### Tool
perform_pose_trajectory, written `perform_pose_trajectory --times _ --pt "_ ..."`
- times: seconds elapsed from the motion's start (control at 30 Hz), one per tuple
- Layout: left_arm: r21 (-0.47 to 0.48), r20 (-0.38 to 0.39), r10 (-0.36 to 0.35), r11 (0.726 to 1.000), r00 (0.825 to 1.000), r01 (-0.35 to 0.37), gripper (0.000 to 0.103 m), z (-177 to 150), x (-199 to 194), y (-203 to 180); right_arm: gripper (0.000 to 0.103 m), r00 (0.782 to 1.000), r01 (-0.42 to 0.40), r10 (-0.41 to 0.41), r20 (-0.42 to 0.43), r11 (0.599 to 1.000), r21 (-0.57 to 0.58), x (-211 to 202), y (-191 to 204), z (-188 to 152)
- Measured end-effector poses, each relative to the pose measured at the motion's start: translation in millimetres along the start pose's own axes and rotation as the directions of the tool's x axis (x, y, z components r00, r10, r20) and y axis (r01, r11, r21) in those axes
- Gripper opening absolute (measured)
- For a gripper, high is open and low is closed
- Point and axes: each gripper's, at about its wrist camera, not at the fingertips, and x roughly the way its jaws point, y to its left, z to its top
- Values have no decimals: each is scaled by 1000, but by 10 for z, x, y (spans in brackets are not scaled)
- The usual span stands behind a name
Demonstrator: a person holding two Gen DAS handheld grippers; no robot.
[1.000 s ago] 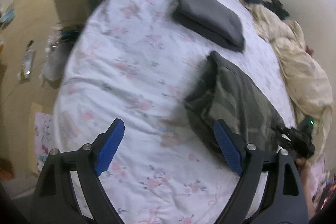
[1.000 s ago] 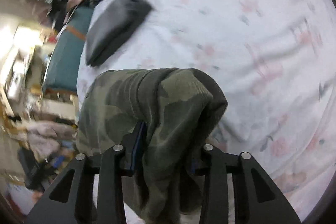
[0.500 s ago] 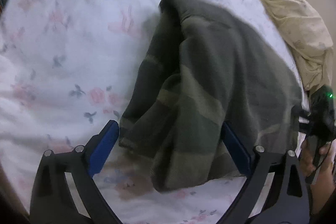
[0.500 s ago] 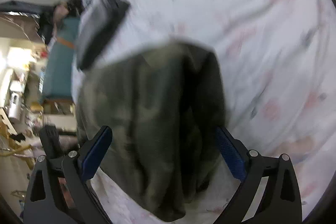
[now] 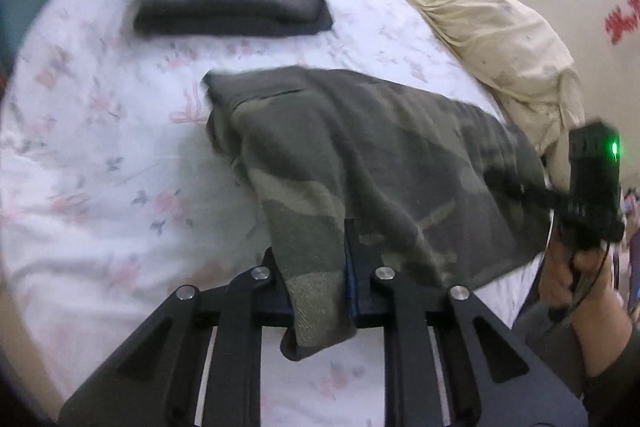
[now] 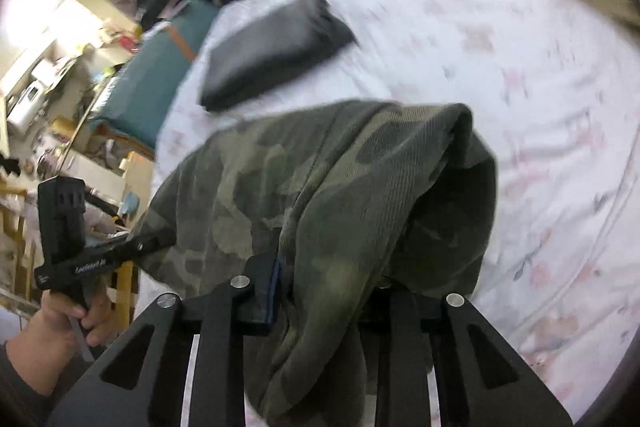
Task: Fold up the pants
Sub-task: 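Fold the lifted end over the pants with the right tool and open it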
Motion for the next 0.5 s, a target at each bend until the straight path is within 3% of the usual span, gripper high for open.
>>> perform_pose_trajectory --times 0.13,0.23,0.27,0.33,0.37,0.4,0.43,0.5 --pt "-71 -11 36 997 999 -37 15 -524 -364 -78 26 994 -99 95 -57 993 -64 -229 169 -88" --pt "-80 -111 95 991 989 -104 17 -1026 -268 -39 26 984 -106 86 -155 987 -121 -204 326 -412" --pt "-115 -159 109 985 981 -128 18 -1148 -187 44 29 977 -90 65 -201 989 -119 -125 344 -531" --pt "-150 -287 118 975 951 -166 29 -1348 75 202 42 931 25 -47 -362 998 -64 194 219 -859" --pt "-134 -320 134 974 938 -185 34 -1376 133 234 56 898 102 -120 -423 993 -66 316 131 -1020" --pt "-124 -312 160 971 937 -207 45 -1370 107 243 68 883 151 -170 -438 985 -78 348 92 -1097" --pt "-115 -291 182 968 939 -223 51 -1352 74 227 69 884 171 -187 -428 982 -76 319 79 -1119" --pt "-103 -244 234 959 941 -265 63 -1342 -41 210 69 909 203 -218 -356 976 -80 130 146 -1112"
